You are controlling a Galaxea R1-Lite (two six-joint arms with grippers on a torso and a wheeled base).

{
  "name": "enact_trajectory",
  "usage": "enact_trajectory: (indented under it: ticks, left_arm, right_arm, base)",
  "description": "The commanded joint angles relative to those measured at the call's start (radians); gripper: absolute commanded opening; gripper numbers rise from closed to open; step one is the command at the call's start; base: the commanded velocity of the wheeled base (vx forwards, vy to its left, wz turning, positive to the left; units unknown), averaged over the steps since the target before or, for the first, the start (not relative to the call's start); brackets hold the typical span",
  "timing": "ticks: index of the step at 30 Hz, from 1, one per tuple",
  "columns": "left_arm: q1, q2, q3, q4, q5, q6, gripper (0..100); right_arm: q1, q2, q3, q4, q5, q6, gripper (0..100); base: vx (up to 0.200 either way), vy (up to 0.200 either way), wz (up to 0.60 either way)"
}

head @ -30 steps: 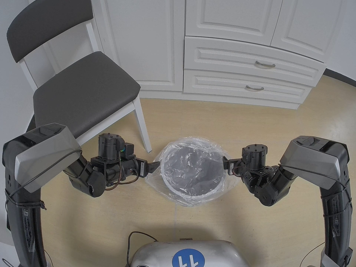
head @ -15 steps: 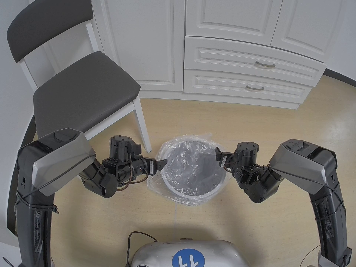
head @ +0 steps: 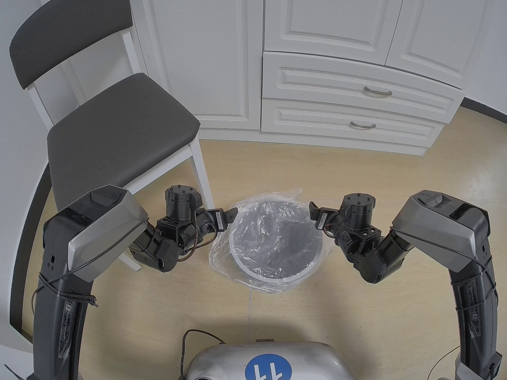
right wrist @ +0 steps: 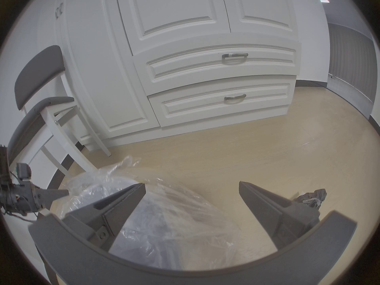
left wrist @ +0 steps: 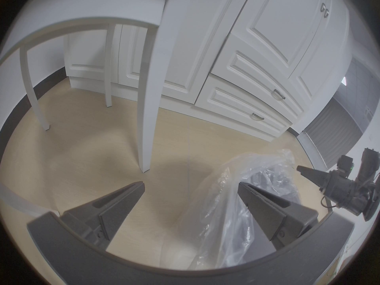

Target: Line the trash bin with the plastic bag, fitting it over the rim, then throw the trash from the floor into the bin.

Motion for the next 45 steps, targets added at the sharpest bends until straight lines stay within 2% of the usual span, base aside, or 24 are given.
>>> enact_trajectory:
  ticks: [1,10,19,24,33,45]
  left_arm:
    - [0.006,0.055,-0.042,0.0,0.005,-0.003,100]
    - [0.02,0.103,-0.138,0.008,0.084,-0.003,100]
    - [0.014,0.184,-0.295,0.005,0.17,-0.058,100]
    - [0.009,0.186,-0.305,-0.005,0.174,-0.086,100]
    - [0.018,0.177,-0.29,0.012,0.177,-0.075,100]
    - [0.026,0.143,-0.264,0.204,0.165,-0.072,100]
  right_arm:
    - [-0.008,0.002,-0.02,-0.002,0.001,0.002,100]
    - [-0.045,0.069,-0.077,0.003,0.007,0.007,100]
    - [-0.054,0.092,-0.085,0.014,0.049,0.043,100]
    - [-0.054,0.106,-0.096,0.012,0.052,0.047,100]
    - [-0.06,0.116,-0.085,0.044,0.065,0.047,100]
    - [-0.06,0.099,-0.04,0.066,0.087,0.047,100]
  base:
    - [0.0,0.0,0.0]
    - [0.0,0.0,0.0]
    - [0.0,0.0,0.0]
    - [0.0,0.0,0.0]
    - [0.0,0.0,0.0]
    - [0.0,0.0,0.0]
